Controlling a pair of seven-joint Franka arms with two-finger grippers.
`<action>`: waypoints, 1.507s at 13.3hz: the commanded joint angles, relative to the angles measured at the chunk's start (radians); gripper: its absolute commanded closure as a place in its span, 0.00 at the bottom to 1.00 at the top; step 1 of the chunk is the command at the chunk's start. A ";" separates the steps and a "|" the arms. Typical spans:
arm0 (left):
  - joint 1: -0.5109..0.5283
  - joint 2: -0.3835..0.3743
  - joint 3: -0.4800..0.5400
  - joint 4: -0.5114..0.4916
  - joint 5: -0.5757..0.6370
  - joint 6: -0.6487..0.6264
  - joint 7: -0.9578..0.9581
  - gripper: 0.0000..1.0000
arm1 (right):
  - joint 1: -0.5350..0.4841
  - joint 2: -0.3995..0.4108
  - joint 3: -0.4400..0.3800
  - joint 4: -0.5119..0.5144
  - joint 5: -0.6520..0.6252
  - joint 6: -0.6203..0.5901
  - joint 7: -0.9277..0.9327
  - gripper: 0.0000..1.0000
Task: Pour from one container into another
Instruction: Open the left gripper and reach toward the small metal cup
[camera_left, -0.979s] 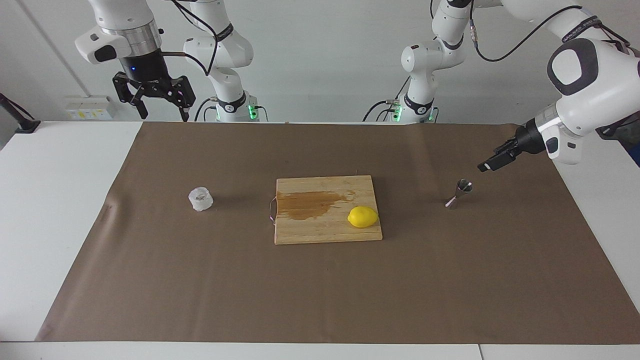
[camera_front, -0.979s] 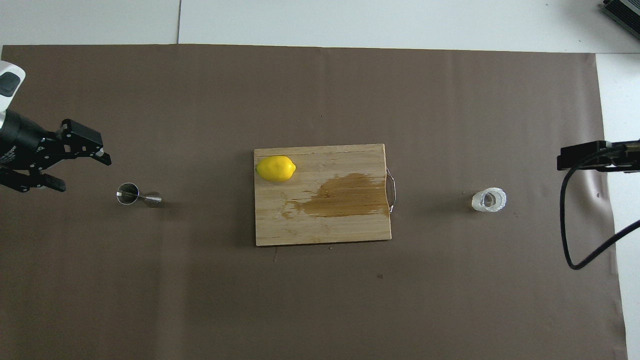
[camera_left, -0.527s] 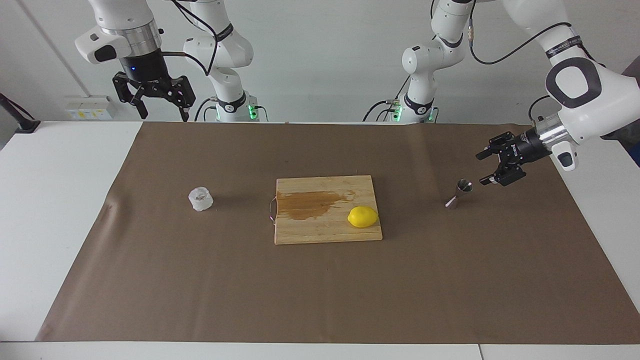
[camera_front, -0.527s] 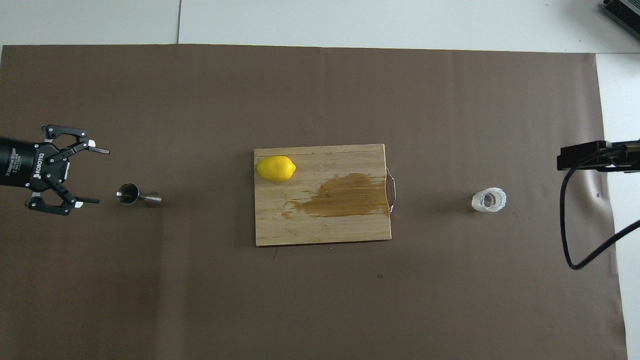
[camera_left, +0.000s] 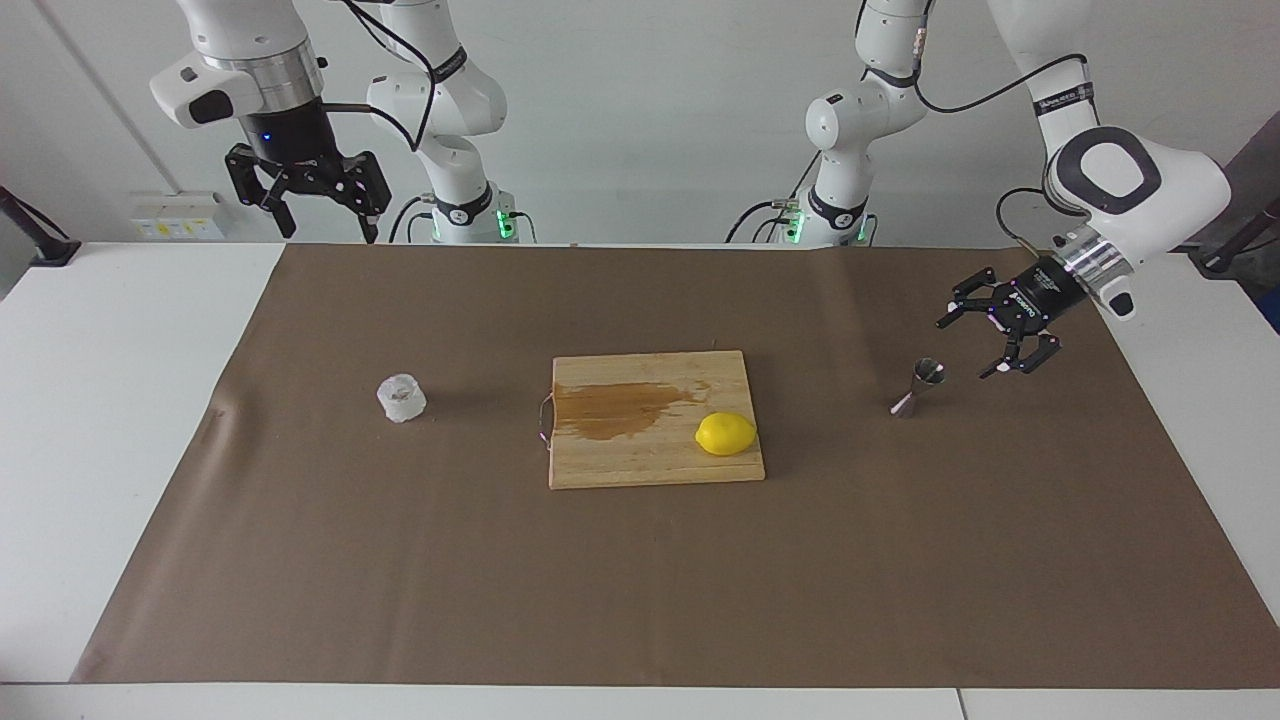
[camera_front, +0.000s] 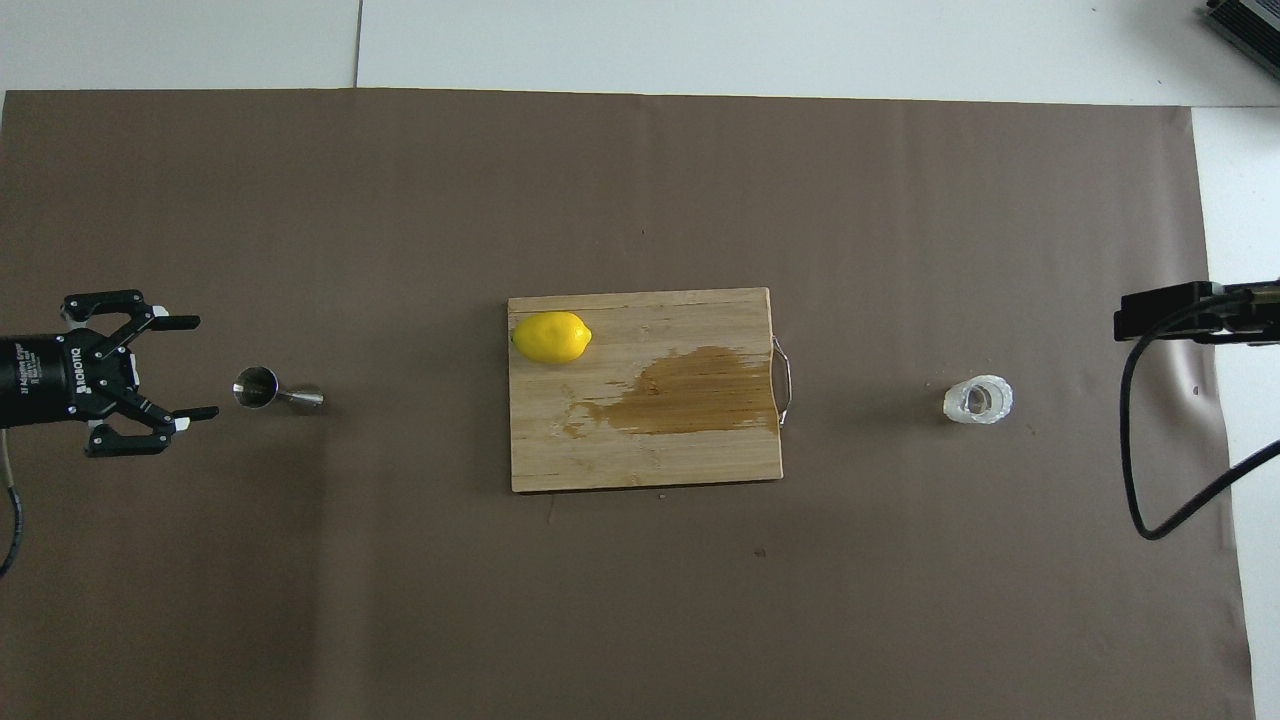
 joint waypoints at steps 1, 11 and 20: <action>0.013 -0.066 -0.009 -0.120 -0.074 0.074 -0.025 0.00 | -0.016 0.006 0.011 0.000 0.026 -0.015 -0.032 0.00; -0.053 -0.045 -0.010 -0.203 -0.231 0.270 -0.020 0.00 | -0.017 0.013 0.011 -0.106 0.027 0.045 -0.067 0.00; -0.093 -0.008 -0.010 -0.203 -0.266 0.323 0.012 0.00 | 0.012 0.011 -0.018 -0.095 0.026 0.041 -0.066 0.00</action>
